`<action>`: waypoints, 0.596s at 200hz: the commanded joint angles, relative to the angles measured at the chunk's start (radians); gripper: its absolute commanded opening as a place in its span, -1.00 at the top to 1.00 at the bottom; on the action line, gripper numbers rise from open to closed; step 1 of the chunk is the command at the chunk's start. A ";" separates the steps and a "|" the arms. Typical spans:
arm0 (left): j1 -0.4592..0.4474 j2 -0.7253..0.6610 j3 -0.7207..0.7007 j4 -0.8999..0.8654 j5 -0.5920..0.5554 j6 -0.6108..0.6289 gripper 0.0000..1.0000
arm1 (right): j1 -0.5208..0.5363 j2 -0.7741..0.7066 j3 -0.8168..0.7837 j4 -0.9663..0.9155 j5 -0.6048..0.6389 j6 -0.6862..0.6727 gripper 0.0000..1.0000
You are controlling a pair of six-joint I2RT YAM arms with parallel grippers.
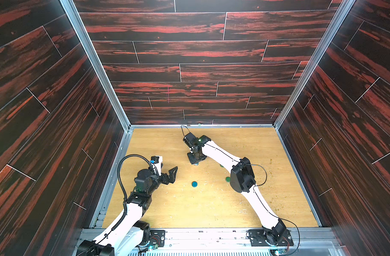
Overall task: Close the paint jar lid
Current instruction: Pick up the paint jar from the center of the board.
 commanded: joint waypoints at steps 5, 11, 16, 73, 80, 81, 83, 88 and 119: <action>-0.003 0.010 -0.009 0.028 0.004 0.006 -1.00 | -0.003 0.053 0.020 -0.027 -0.008 0.010 0.08; -0.003 0.013 -0.009 0.028 0.006 0.004 -1.00 | -0.004 0.054 0.020 -0.027 -0.009 0.007 0.09; -0.002 0.015 -0.009 0.028 0.008 0.005 -1.00 | -0.003 0.055 0.021 -0.025 -0.009 0.007 0.10; -0.003 0.029 -0.007 0.038 0.009 0.004 -1.00 | -0.007 0.075 0.025 -0.028 -0.009 0.007 0.18; -0.003 0.030 -0.007 0.038 0.010 0.004 -1.00 | -0.007 0.075 0.026 -0.027 -0.007 0.009 0.18; -0.002 0.031 -0.007 0.039 0.010 0.004 -1.00 | -0.006 0.075 0.026 -0.027 -0.007 0.009 0.18; -0.002 0.031 -0.007 0.038 0.011 0.004 -1.00 | -0.006 0.076 0.026 -0.027 -0.007 0.010 0.18; -0.003 0.032 -0.007 0.038 0.010 0.004 -1.00 | -0.008 0.077 0.025 -0.027 -0.008 0.011 0.18; -0.003 0.033 -0.007 0.039 0.014 0.003 -1.00 | -0.010 0.083 0.032 -0.021 -0.010 0.015 0.17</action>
